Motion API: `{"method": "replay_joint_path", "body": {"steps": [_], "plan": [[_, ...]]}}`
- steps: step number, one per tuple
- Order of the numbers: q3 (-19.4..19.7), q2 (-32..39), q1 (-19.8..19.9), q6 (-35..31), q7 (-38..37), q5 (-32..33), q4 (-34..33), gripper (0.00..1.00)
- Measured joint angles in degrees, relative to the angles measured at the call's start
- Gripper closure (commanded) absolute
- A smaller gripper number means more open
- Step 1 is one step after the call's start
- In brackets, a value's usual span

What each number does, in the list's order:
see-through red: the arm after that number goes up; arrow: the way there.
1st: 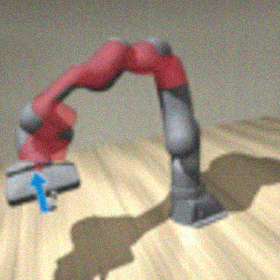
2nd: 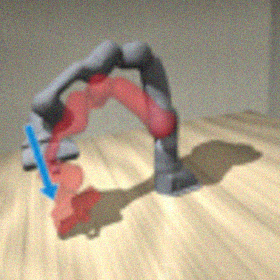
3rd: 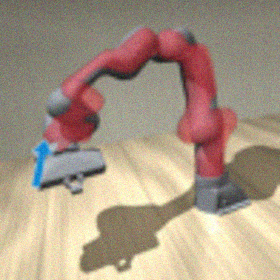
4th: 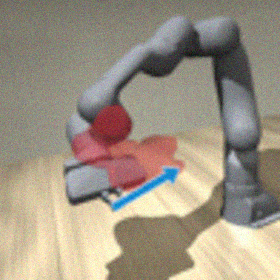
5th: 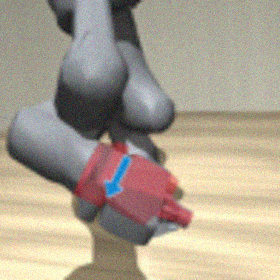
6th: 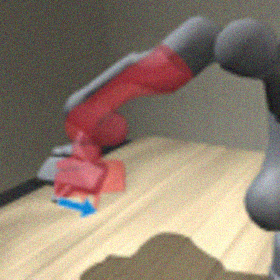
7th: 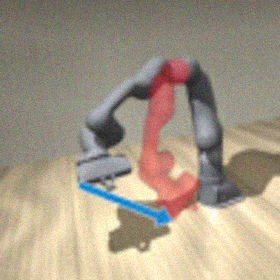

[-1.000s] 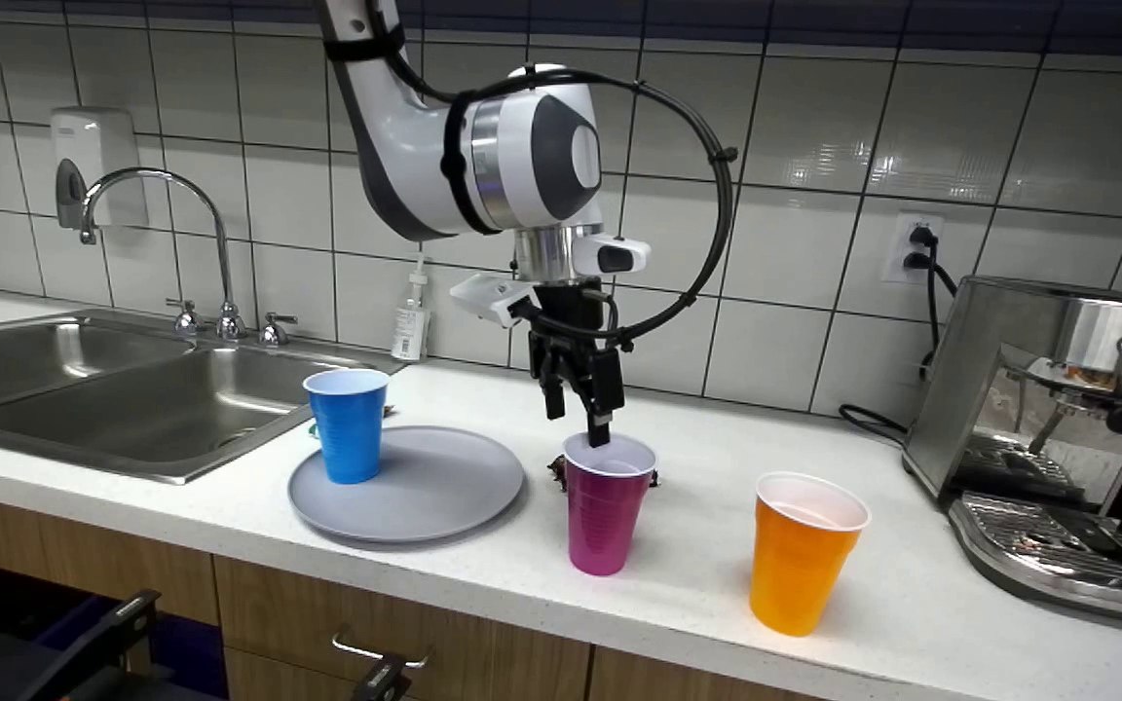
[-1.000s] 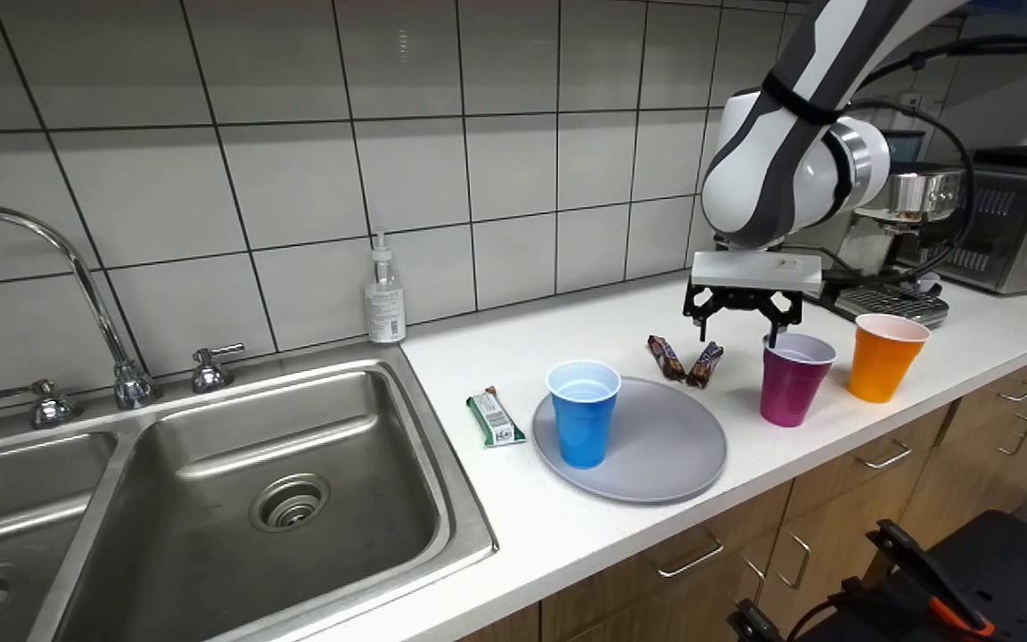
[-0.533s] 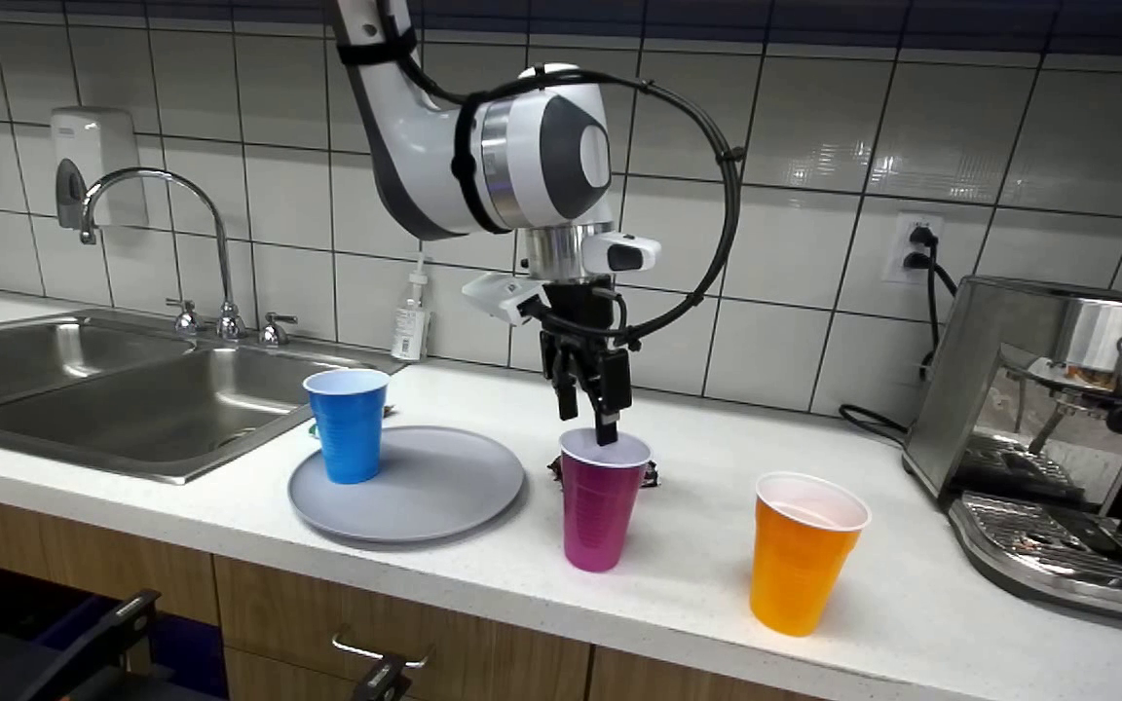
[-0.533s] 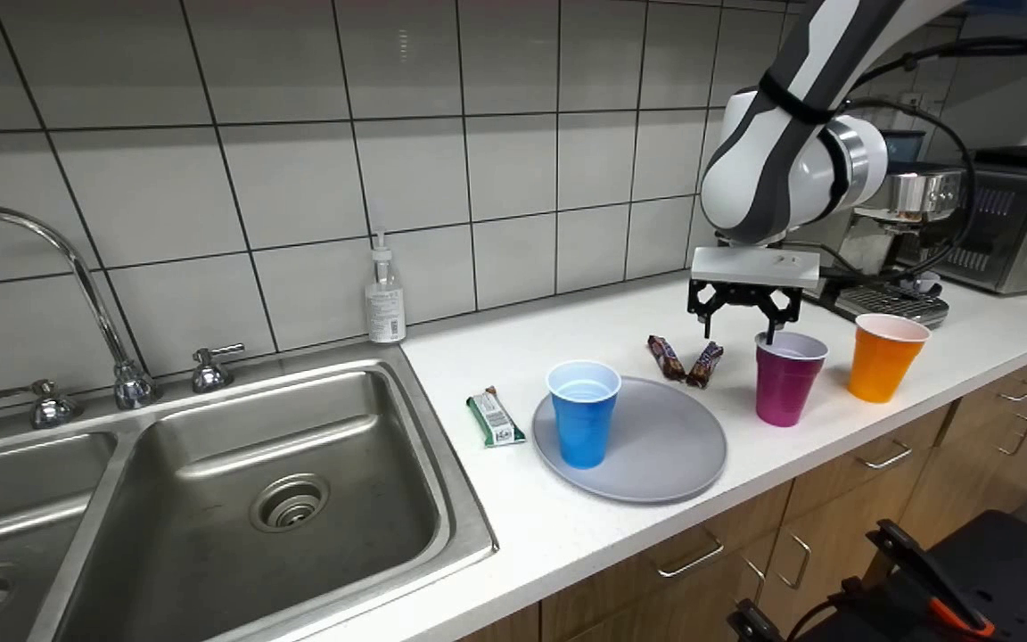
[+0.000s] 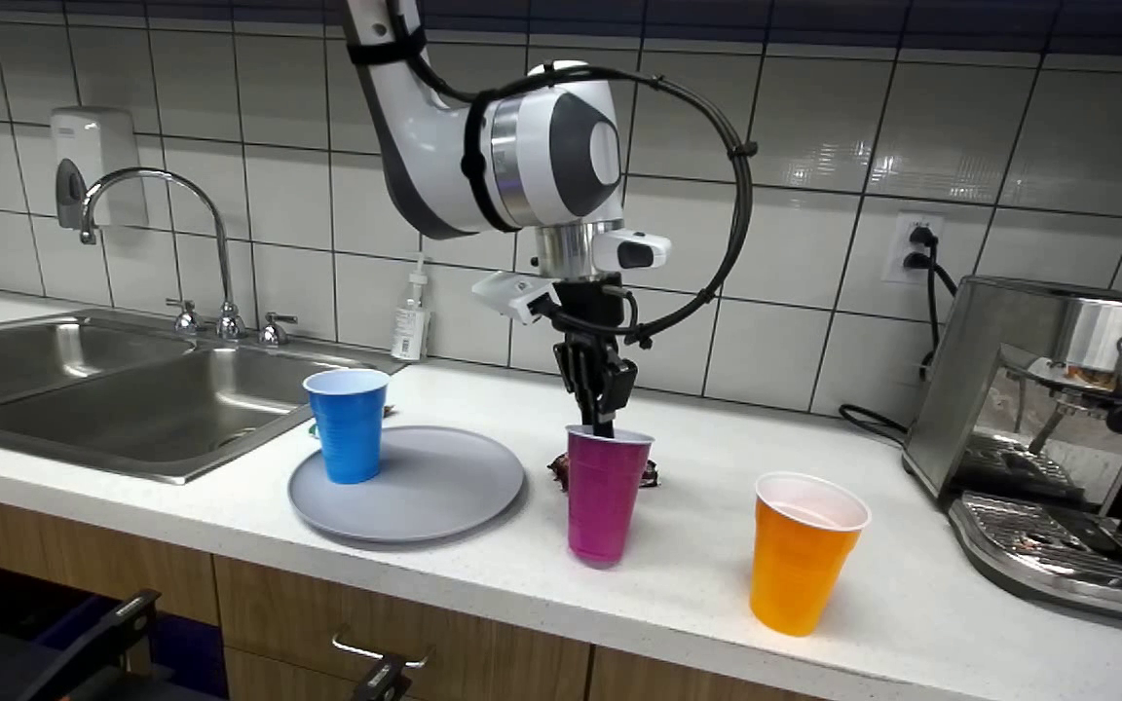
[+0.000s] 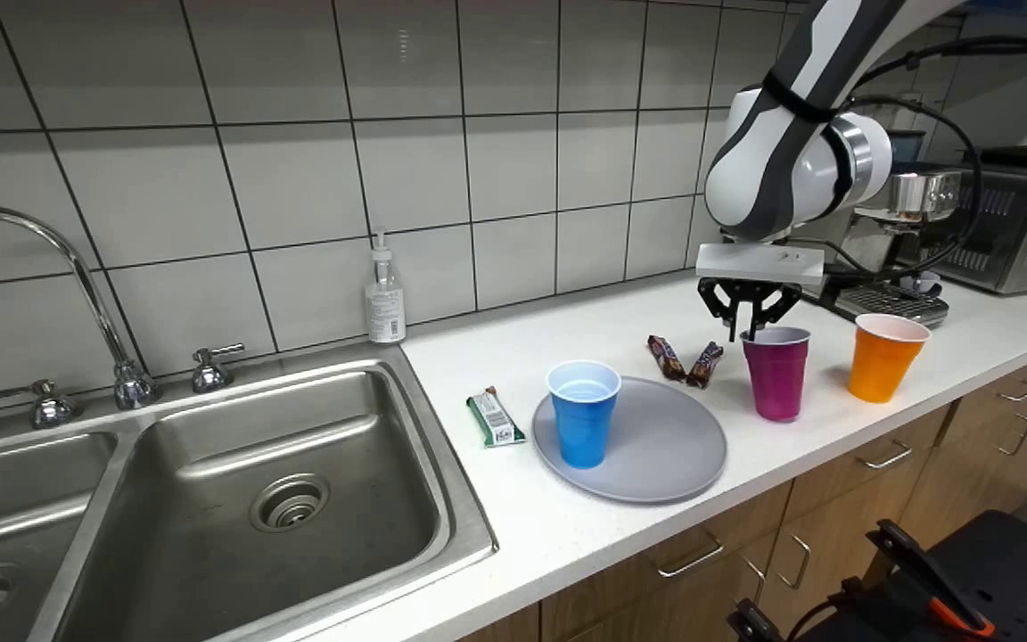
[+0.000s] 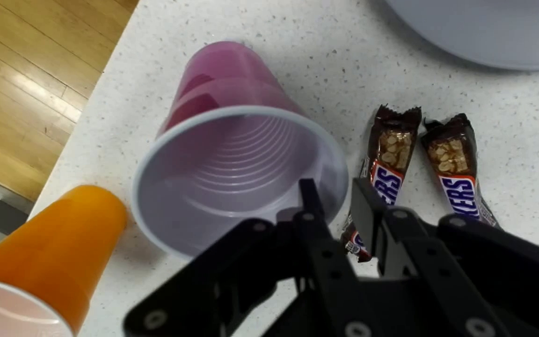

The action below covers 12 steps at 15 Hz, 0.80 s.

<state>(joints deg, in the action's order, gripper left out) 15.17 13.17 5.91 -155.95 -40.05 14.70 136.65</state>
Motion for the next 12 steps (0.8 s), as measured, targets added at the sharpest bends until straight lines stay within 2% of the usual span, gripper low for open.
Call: {"method": "replay_joint_path", "body": {"steps": [7,12], "plan": [[1.6,0.2,-1.0,0.1,0.0,0.7,-0.5,0.99],[2.8,-0.5,-2.6,0.1,-0.1,3.5,-0.6,0.99]]}}
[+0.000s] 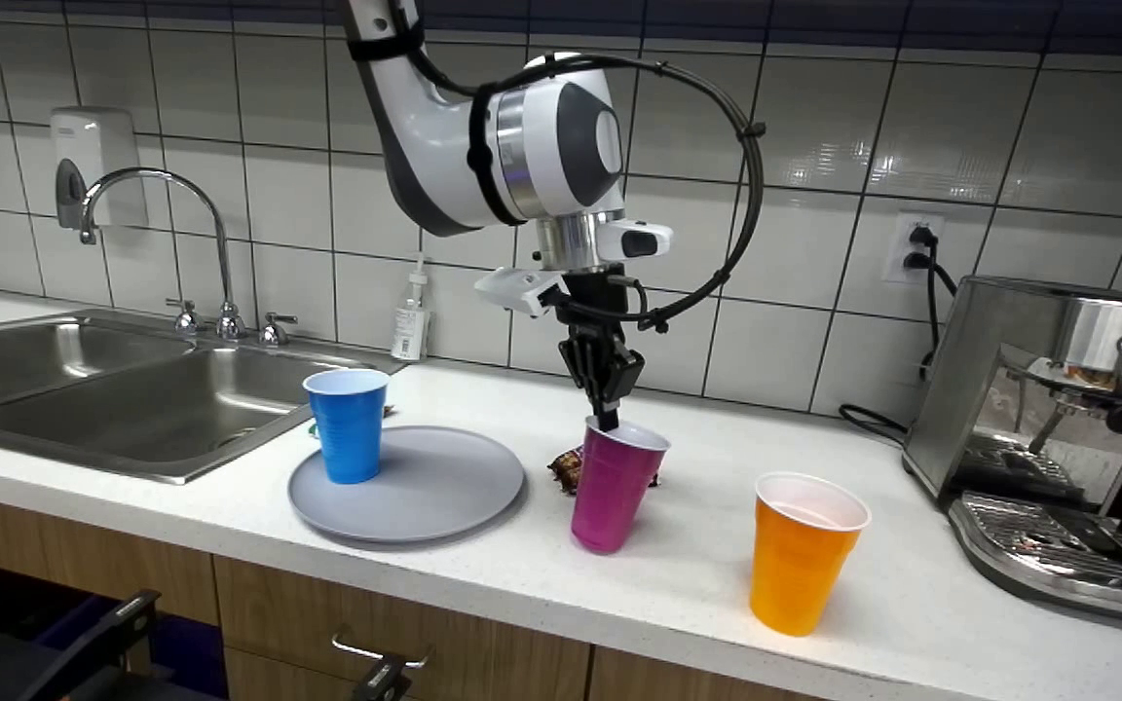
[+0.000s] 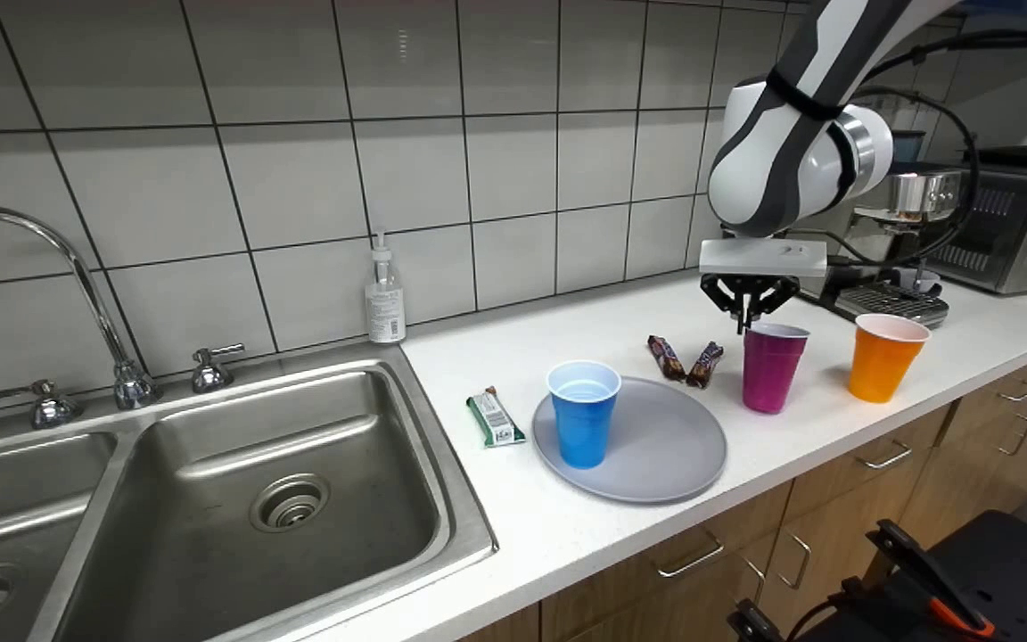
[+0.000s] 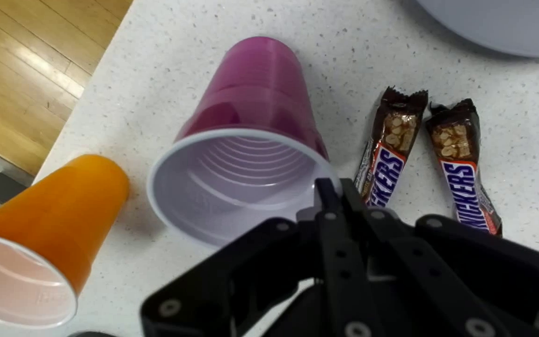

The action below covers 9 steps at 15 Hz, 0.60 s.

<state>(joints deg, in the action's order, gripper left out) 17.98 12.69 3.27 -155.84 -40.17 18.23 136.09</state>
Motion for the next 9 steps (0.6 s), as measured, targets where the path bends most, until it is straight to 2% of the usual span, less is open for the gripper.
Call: {"method": "replay_joint_path", "body": {"steps": [9], "plan": [[-0.2,-4.9,-4.4,0.4,-2.8,11.0,0.4,0.99]]}}
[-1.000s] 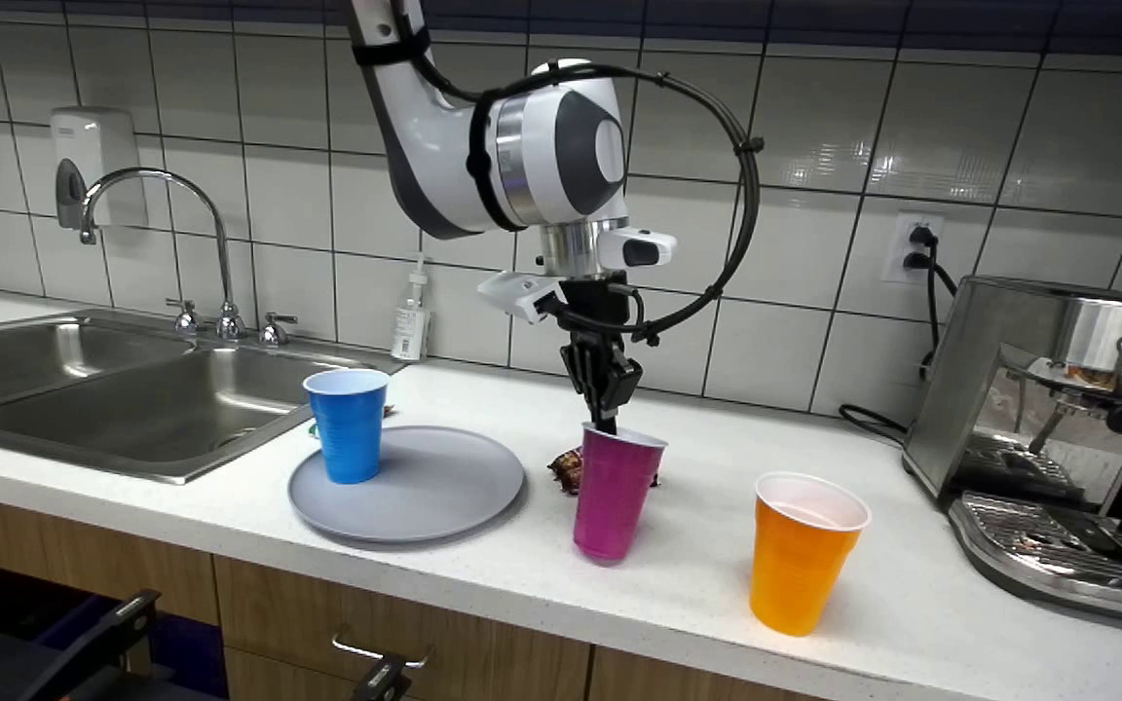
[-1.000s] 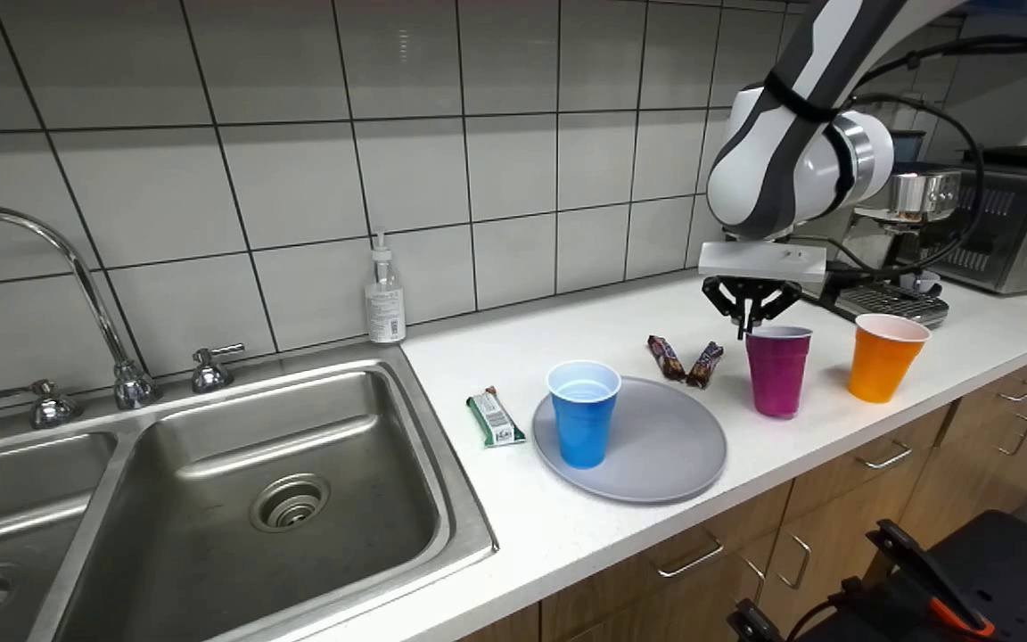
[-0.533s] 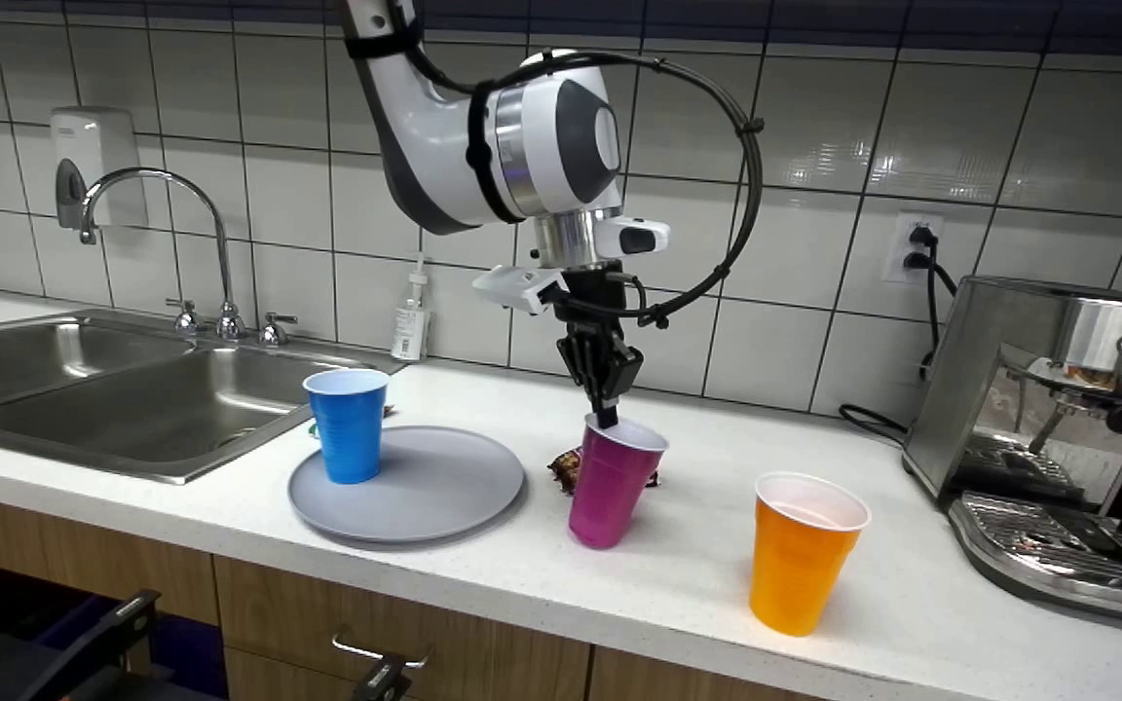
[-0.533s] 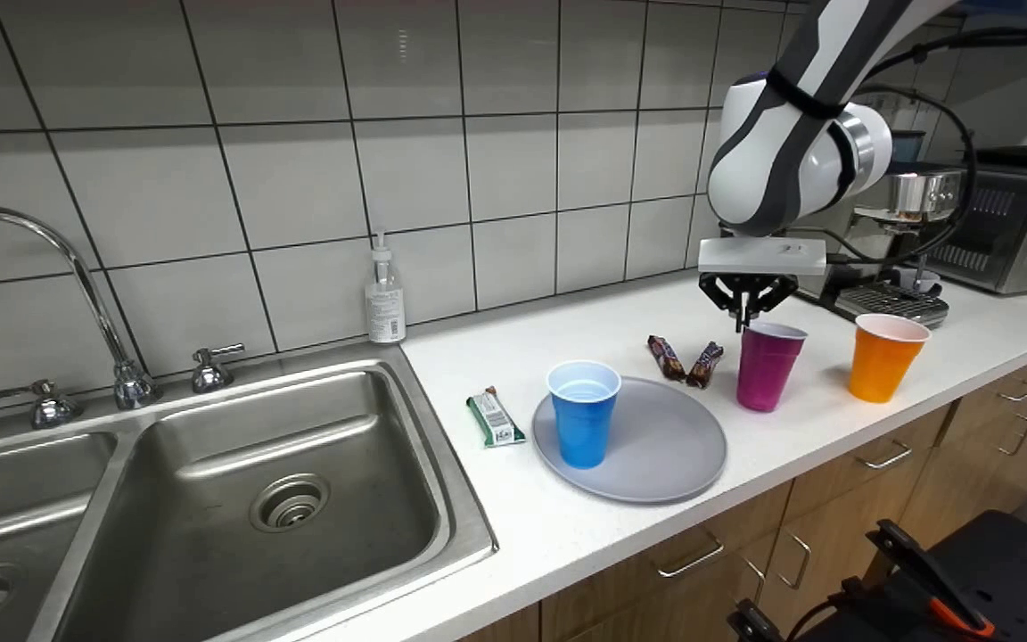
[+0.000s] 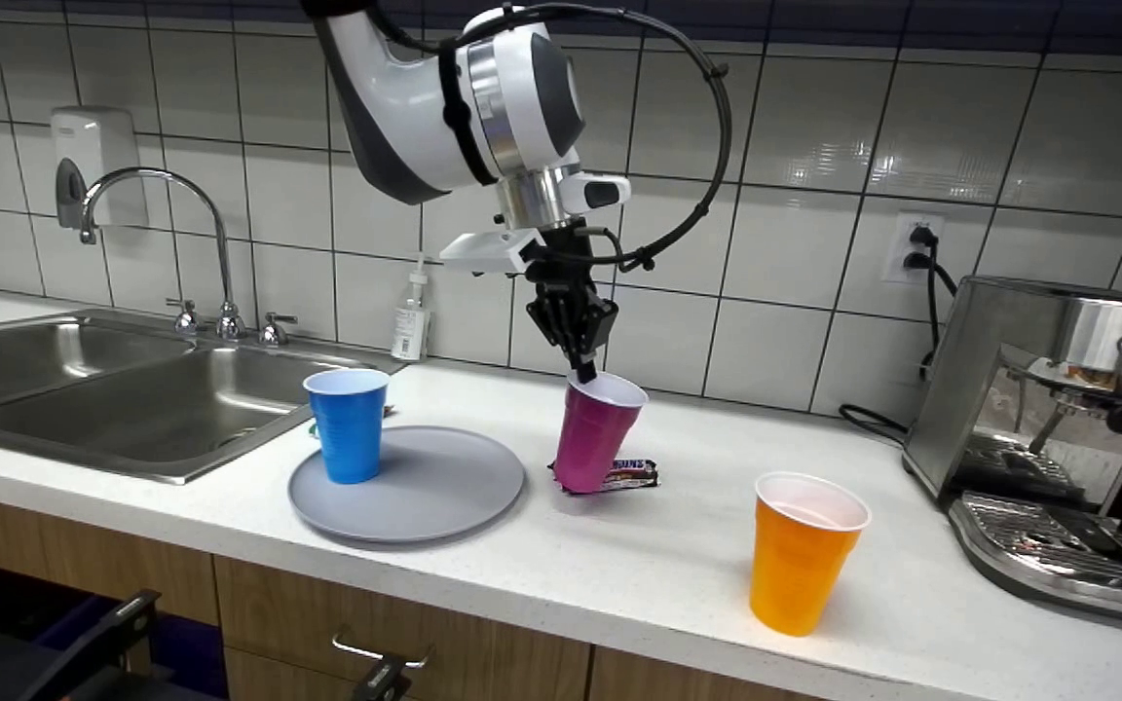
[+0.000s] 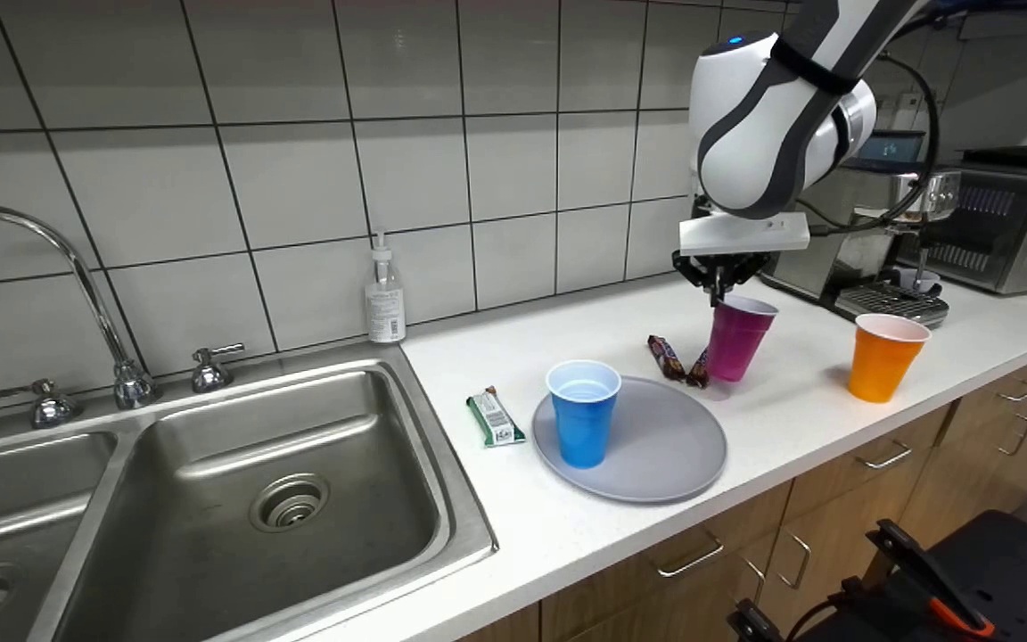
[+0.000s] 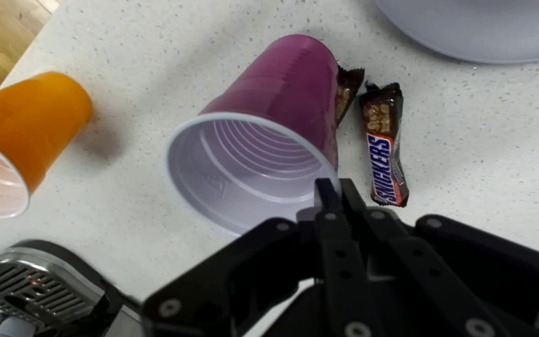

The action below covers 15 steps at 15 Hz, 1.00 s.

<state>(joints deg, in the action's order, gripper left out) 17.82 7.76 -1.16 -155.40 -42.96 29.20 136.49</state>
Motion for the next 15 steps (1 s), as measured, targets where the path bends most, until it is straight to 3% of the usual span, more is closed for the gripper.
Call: {"method": "replay_joint_path", "body": {"steps": [6,15], "plan": [[-4.0,-3.1,-1.1,0.3,-3.2,5.4,1.3,0.99],[-10.5,-3.7,-2.2,4.9,-15.4,13.3,1.4,0.99]]}}
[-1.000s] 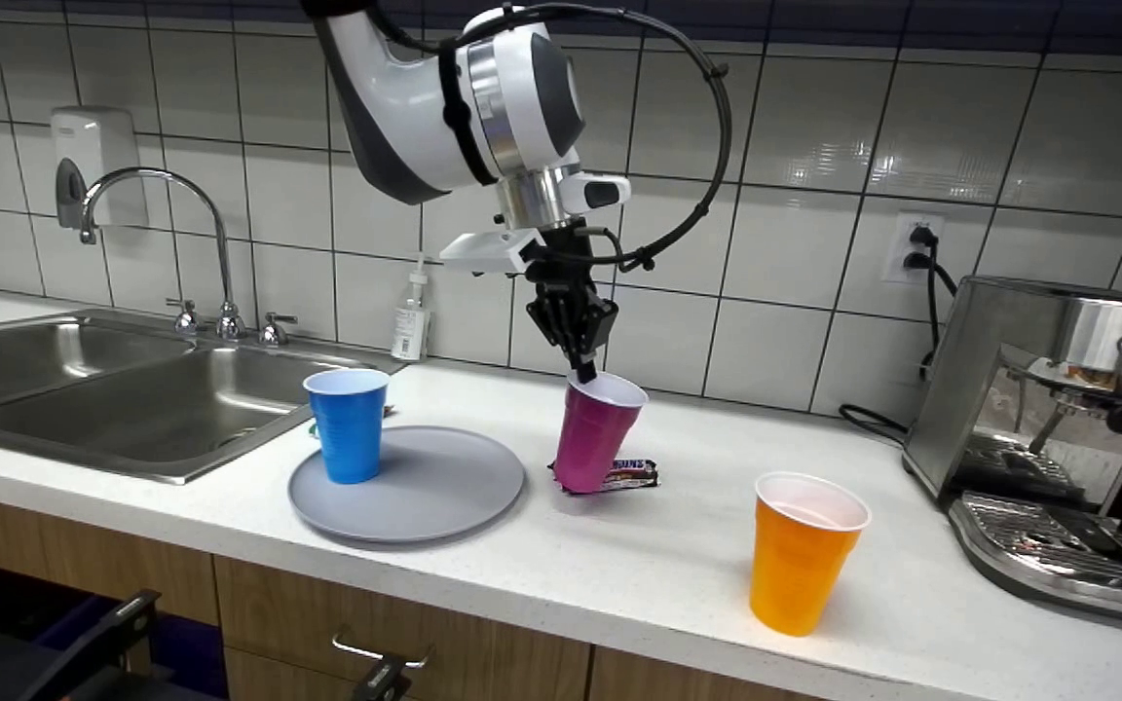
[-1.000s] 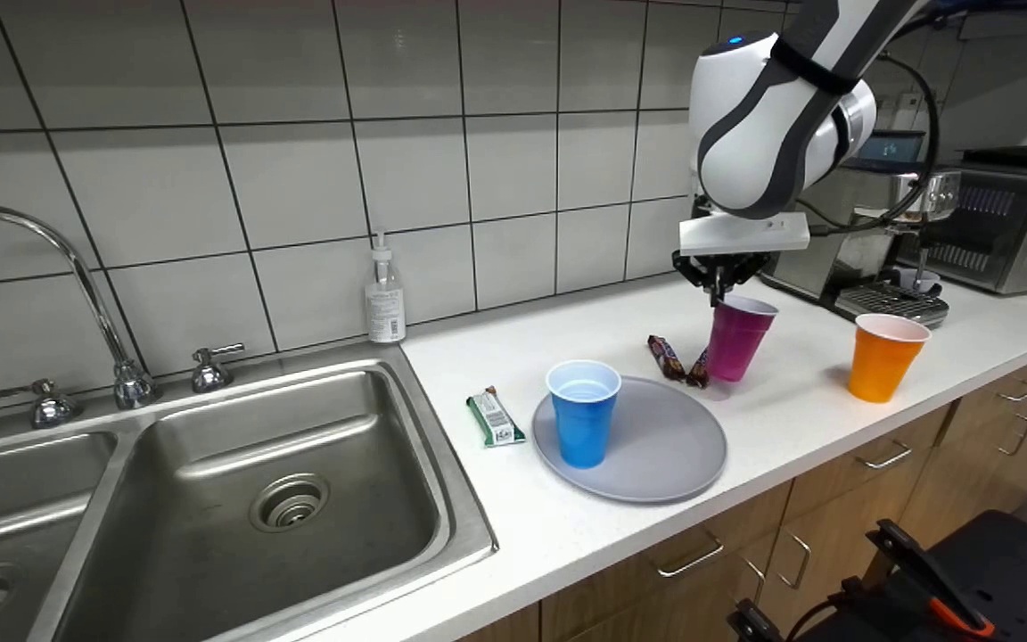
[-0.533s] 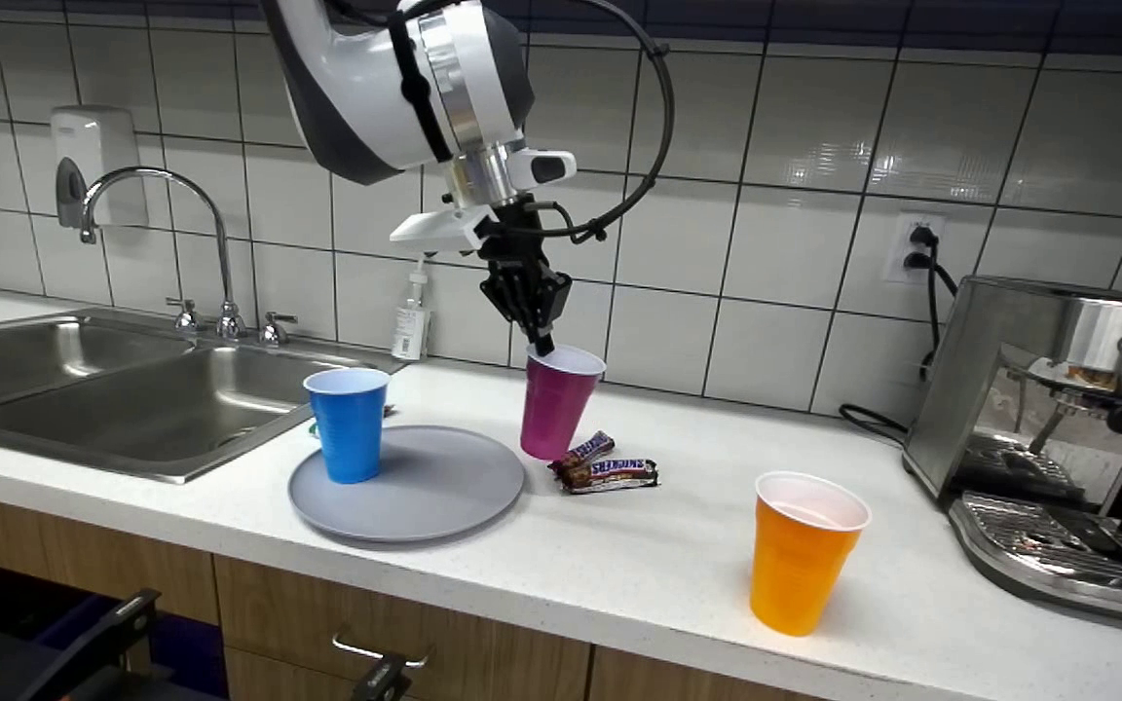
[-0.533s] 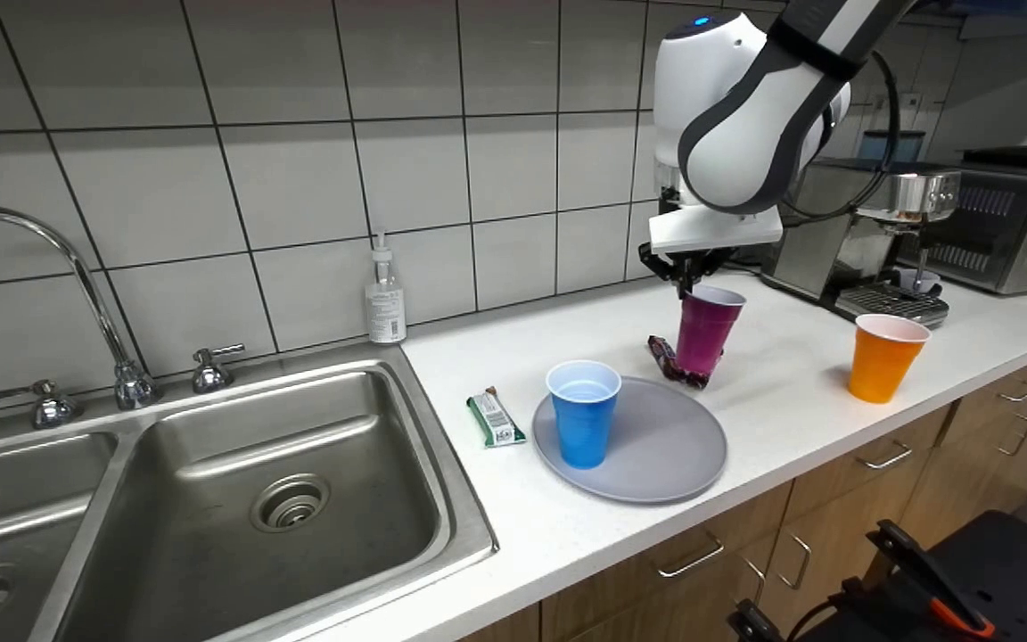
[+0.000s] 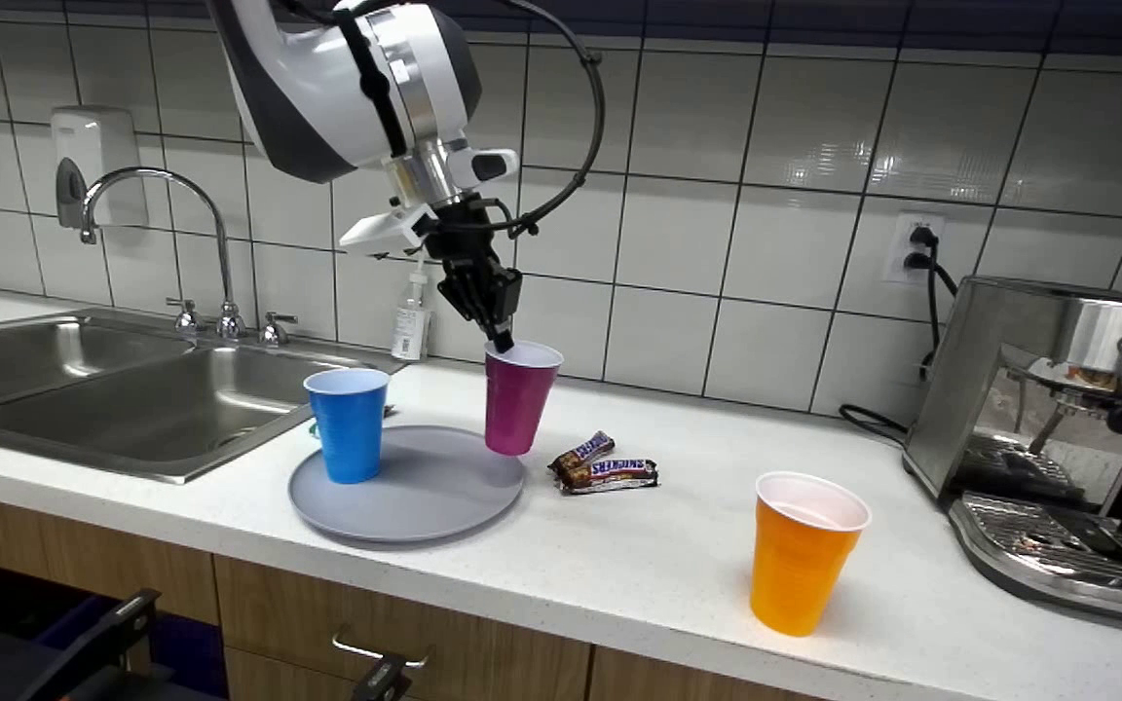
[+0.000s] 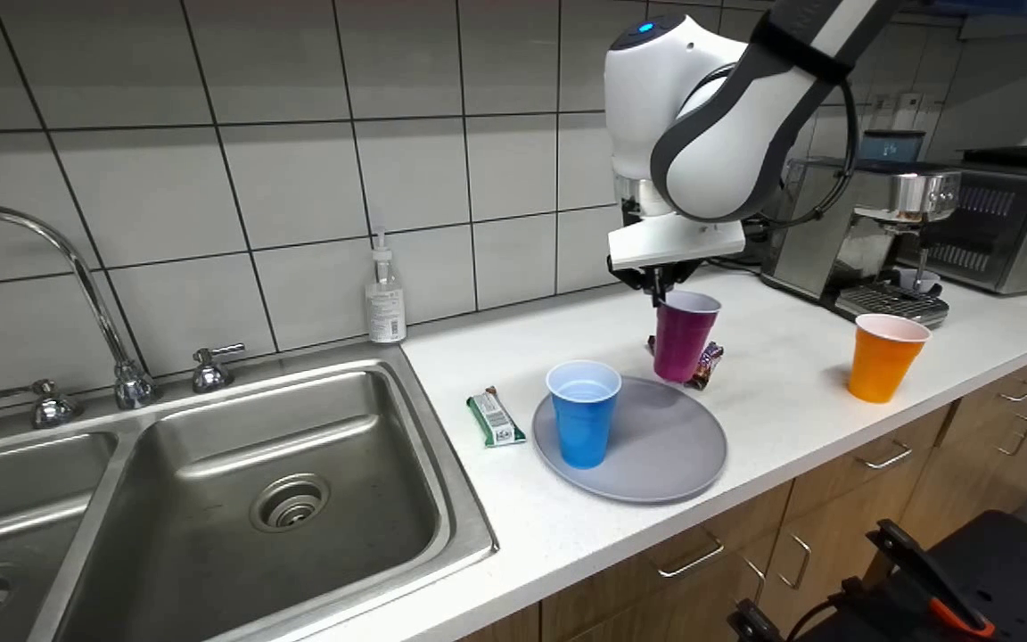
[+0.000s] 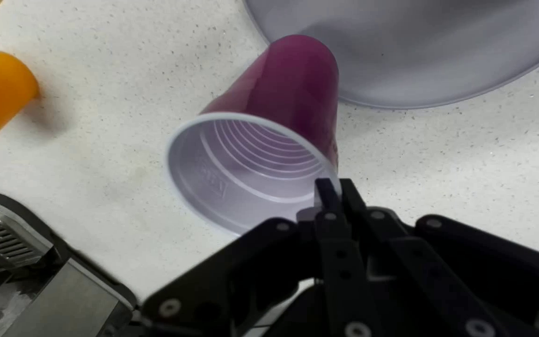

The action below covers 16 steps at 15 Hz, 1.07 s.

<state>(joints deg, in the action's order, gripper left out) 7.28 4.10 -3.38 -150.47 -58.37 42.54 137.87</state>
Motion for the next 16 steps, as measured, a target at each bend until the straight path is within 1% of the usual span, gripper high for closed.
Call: {"method": "replay_joint_path", "body": {"steps": [8,10,16], "plan": [[-4.2,0.2,-1.4,6.1,-5.7,0.0,-0.7,0.99],[-4.7,0.6,-1.5,6.9,-6.6,0.0,-1.1,0.99],[-5.2,2.5,-1.5,8.1,-6.6,-3.2,-2.5,0.99]]}}
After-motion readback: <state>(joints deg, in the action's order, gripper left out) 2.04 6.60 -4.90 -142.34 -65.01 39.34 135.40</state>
